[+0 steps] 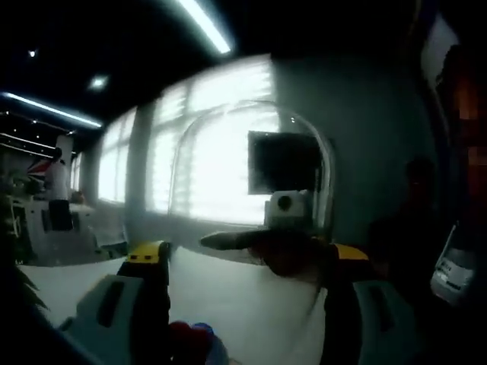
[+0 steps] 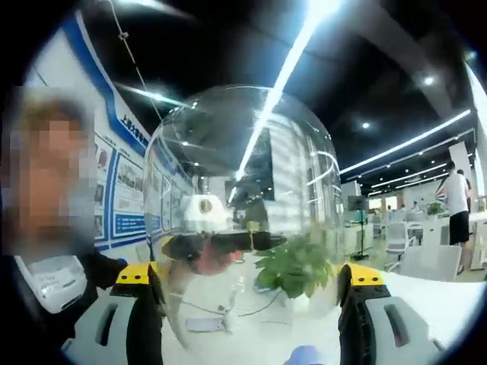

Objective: Open the cover put in the Mizone put the cover back on

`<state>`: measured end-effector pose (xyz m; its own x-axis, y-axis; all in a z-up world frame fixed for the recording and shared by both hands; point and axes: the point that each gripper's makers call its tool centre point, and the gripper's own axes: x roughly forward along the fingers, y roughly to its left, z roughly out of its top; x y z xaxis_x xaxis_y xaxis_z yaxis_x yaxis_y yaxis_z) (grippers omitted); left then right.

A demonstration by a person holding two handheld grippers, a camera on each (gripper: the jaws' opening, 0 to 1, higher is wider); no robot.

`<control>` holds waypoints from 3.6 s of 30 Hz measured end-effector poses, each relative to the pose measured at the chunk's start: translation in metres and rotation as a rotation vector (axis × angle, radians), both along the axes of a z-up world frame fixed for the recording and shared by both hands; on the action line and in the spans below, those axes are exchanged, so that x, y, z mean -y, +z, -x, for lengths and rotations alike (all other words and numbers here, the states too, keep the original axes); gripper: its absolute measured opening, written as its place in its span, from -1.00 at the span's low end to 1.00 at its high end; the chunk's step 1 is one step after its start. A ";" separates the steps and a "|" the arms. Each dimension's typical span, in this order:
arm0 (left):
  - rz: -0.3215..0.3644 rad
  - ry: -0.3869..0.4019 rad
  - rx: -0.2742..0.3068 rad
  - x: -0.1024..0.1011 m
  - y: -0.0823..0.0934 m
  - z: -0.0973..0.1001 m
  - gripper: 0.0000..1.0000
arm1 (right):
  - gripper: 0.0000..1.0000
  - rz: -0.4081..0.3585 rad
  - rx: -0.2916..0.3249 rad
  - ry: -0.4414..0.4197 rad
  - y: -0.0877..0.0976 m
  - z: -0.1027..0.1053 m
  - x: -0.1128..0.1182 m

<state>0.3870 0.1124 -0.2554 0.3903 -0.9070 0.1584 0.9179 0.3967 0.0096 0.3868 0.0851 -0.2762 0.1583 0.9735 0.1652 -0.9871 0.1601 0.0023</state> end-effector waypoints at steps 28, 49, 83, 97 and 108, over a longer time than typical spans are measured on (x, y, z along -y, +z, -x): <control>-0.056 -0.006 -0.083 -0.008 -0.087 -0.068 0.37 | 0.79 0.072 -0.106 0.008 -0.095 -0.058 -0.012; -0.096 -0.011 -0.164 -0.009 -0.155 -0.077 0.37 | 0.79 0.171 -0.142 0.004 -0.159 -0.069 -0.013; -0.181 0.001 -0.225 -0.011 -0.234 -0.083 0.39 | 0.79 0.251 -0.175 0.022 -0.237 -0.075 -0.019; -0.189 0.008 -0.170 -0.012 -0.239 -0.070 0.41 | 0.79 0.250 -0.103 0.001 -0.240 -0.071 -0.021; -0.155 0.014 -0.170 -0.012 -0.240 -0.066 0.48 | 0.80 0.210 -0.101 -0.007 -0.238 -0.068 -0.022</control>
<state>0.4532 0.1244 -0.4958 0.4124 -0.9095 -0.0517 0.9059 0.4154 -0.0827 0.4553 0.1068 -0.5143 0.1707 0.9836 -0.0580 -0.9824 0.1745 0.0666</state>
